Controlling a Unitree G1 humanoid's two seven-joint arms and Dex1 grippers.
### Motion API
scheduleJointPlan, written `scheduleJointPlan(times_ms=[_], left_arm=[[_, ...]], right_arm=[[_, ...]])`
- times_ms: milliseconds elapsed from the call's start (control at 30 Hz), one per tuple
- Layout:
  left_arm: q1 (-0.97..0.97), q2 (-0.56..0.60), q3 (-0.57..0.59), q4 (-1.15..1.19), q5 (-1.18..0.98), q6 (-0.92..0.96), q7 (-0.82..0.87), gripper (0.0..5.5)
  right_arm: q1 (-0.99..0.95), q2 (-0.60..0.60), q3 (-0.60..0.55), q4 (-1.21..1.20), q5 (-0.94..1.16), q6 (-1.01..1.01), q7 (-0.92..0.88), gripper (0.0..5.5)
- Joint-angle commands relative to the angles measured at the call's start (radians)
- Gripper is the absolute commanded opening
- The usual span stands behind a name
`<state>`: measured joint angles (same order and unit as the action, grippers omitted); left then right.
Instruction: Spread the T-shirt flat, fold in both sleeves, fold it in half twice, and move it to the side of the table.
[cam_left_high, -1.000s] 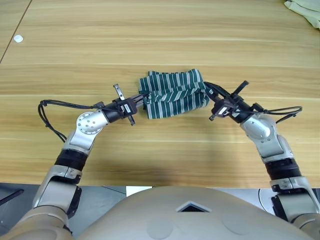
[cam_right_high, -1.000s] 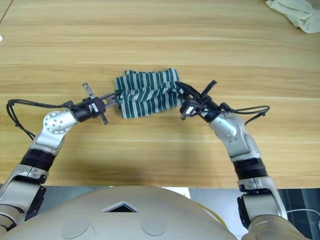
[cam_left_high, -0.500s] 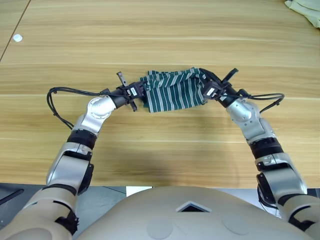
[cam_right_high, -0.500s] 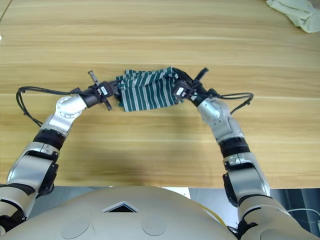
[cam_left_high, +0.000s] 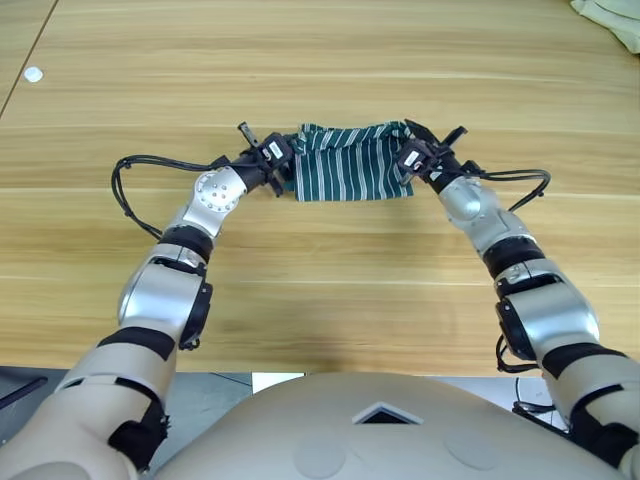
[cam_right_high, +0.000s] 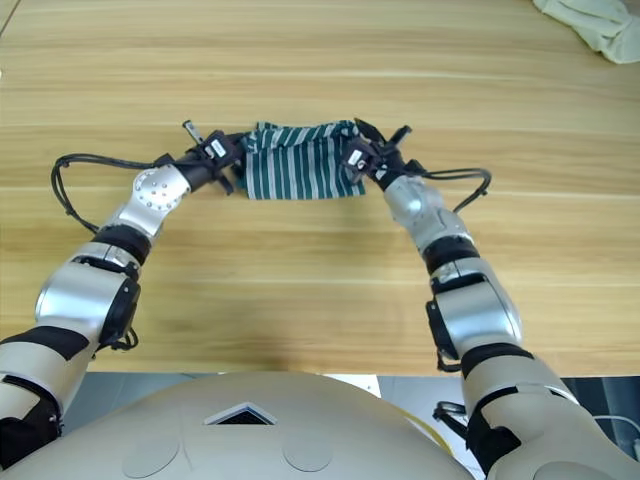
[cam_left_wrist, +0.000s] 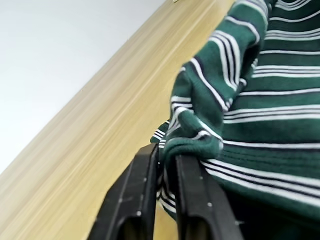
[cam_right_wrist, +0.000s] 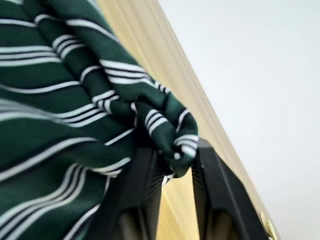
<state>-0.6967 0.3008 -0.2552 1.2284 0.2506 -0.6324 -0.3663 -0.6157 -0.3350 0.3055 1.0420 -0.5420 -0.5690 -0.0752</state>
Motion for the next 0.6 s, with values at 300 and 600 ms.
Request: scheduleJointPlan(times_ms=[300, 600], left_arm=[[-0.137, -0.041, 0.12, 0.095, -0.017, 0.163, 0.242, 1.93], [-0.109, -0.031, 0.284, 0.114, -0.11, 0.223, 0.328, 1.93]], right_arm=[[-0.18, 0.053, 0.009, 0.211, -0.002, 0.159, -0.111, 3.15], [-0.221, 0.099, 0.001, 0.216, 0.015, 0.126, -0.176, 3.32]])
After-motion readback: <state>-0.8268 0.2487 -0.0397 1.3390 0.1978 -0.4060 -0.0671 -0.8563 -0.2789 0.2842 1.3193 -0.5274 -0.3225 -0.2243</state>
